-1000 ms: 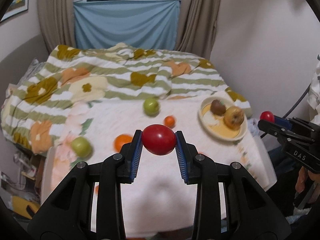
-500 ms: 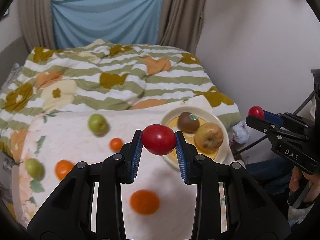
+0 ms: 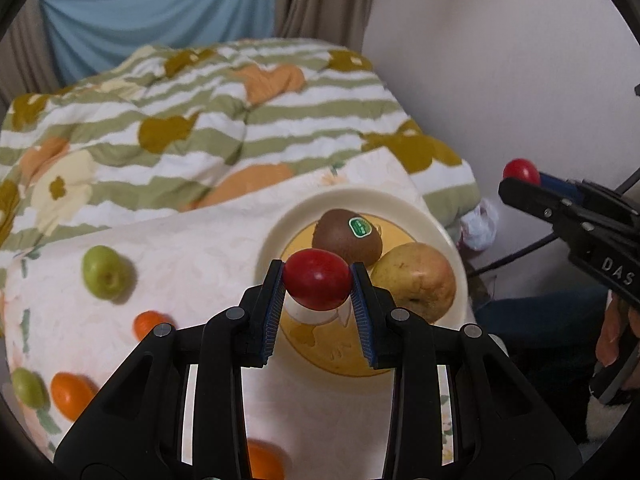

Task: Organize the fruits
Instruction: 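Carry the cherry tomato to the duck plate and release it from the left tool, then place the cherry tomato on the duck plate and open the right tool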

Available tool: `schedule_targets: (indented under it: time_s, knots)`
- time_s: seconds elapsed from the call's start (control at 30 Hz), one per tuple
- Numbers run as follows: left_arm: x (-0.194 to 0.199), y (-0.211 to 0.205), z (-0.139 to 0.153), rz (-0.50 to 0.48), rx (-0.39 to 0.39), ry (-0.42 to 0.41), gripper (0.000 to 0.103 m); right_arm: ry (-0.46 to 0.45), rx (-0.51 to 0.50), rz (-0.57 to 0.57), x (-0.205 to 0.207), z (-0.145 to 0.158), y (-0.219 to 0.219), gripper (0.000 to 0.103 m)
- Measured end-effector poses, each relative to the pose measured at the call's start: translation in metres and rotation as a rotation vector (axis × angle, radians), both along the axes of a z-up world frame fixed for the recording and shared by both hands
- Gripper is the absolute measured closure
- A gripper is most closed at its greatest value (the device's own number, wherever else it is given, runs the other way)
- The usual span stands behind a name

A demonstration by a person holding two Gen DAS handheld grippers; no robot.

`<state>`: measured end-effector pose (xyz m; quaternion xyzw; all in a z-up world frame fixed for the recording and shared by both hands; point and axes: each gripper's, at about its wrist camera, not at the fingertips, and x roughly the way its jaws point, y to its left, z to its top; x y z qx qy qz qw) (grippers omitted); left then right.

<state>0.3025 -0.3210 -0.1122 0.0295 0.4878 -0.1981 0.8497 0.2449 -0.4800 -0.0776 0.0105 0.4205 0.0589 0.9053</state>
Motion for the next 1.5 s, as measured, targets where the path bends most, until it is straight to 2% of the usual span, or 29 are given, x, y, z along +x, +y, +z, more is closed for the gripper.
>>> schedule_targets:
  time_s: [0.3,0.47,0.57,0.63,0.67,0.7,0.77,0.93,1.1,1.23,1.5]
  knots:
    - [0.024,-0.016,-0.04,-0.071,0.051,0.098,0.063,0.069,0.021,-0.033,0.023,-0.027,-0.006,0.076]
    - [0.03,-0.021,-0.048,-0.083,0.083,0.126,0.063,0.085,0.027,-0.041,0.025,-0.032,-0.008,0.076]
    - [0.029,-0.02,-0.043,-0.087,0.083,0.113,0.061,0.084,0.033,-0.047,0.025,-0.031,-0.01,0.076]
    - [0.028,-0.018,-0.041,-0.083,0.088,0.108,0.036,0.084,0.035,-0.047,0.025,-0.031,-0.01,0.076]
    - [0.027,-0.017,-0.039,-0.078,0.089,0.102,0.006,0.084,0.036,-0.047,0.025,-0.031,-0.011,0.076]
    - [0.025,-0.013,-0.035,-0.064,0.084,0.082,0.0,0.085,0.037,-0.046,0.026,-0.031,-0.012,0.076]
    - [0.022,-0.009,-0.029,-0.051,0.071,0.064,0.0,0.085,0.035,-0.043,0.026,-0.03,-0.011,0.076]
    - [0.014,0.003,-0.018,-0.013,0.101,0.045,0.0,0.082,0.038,-0.018,0.025,-0.027,-0.009,0.076]
    - [0.005,0.017,-0.006,0.038,0.097,0.029,0.0,0.098,0.055,0.041,0.031,-0.028,-0.007,0.076]
    - [-0.002,0.028,0.0,0.067,0.066,0.028,0.0,0.144,0.087,0.084,0.044,-0.035,-0.006,0.076]
    - [-0.006,0.042,-0.003,0.094,0.089,0.028,0.0,0.25,0.147,0.089,0.069,-0.061,-0.001,0.076]
